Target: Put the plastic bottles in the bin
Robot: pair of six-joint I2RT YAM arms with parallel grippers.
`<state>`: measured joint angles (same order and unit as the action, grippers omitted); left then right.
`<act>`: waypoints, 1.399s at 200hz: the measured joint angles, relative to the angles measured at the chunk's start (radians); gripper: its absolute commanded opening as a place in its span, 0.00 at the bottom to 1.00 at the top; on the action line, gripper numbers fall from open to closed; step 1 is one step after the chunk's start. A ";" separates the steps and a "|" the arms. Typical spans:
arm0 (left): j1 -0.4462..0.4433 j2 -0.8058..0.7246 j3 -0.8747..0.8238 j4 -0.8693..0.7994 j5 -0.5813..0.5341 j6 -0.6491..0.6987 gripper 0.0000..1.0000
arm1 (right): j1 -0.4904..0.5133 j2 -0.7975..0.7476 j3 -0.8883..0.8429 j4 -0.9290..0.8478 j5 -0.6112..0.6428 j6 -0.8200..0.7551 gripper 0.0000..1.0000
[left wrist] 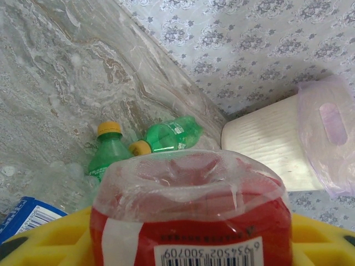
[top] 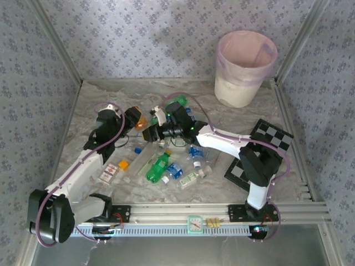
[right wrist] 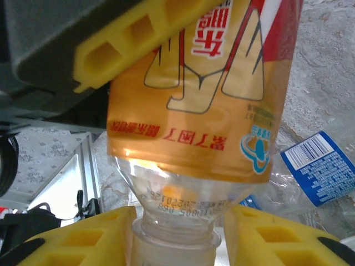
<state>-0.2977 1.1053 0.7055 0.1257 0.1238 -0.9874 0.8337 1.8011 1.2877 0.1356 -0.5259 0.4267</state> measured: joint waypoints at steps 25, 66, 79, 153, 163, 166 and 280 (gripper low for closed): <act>0.000 0.000 -0.002 0.002 -0.001 -0.001 0.61 | 0.000 0.000 0.000 0.001 -0.006 0.002 0.36; 0.000 -0.006 -0.002 0.003 -0.005 0.000 0.73 | 0.000 0.000 0.000 0.000 -0.006 0.003 0.29; 0.000 -0.006 -0.002 0.002 -0.004 0.000 0.86 | 0.000 0.000 0.000 0.000 -0.007 0.003 0.29; 0.129 -0.111 0.035 -0.100 -0.047 0.077 1.00 | -0.063 -0.014 0.000 -0.033 -0.005 -0.021 0.28; 0.151 -0.133 0.043 -0.110 -0.071 0.087 1.00 | -0.083 -0.028 0.000 -0.057 0.010 -0.037 0.27; 0.156 -0.138 0.045 -0.114 -0.076 0.089 1.00 | -0.088 -0.032 0.000 -0.063 0.013 -0.041 0.27; 0.191 0.037 -0.060 -0.128 0.009 0.026 1.00 | -0.460 -0.285 0.231 -0.468 0.362 -0.256 0.26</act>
<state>-0.1070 1.1419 0.6453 -0.0021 0.1329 -0.9611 0.3740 1.5162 1.5188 -0.3321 -0.1642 0.1707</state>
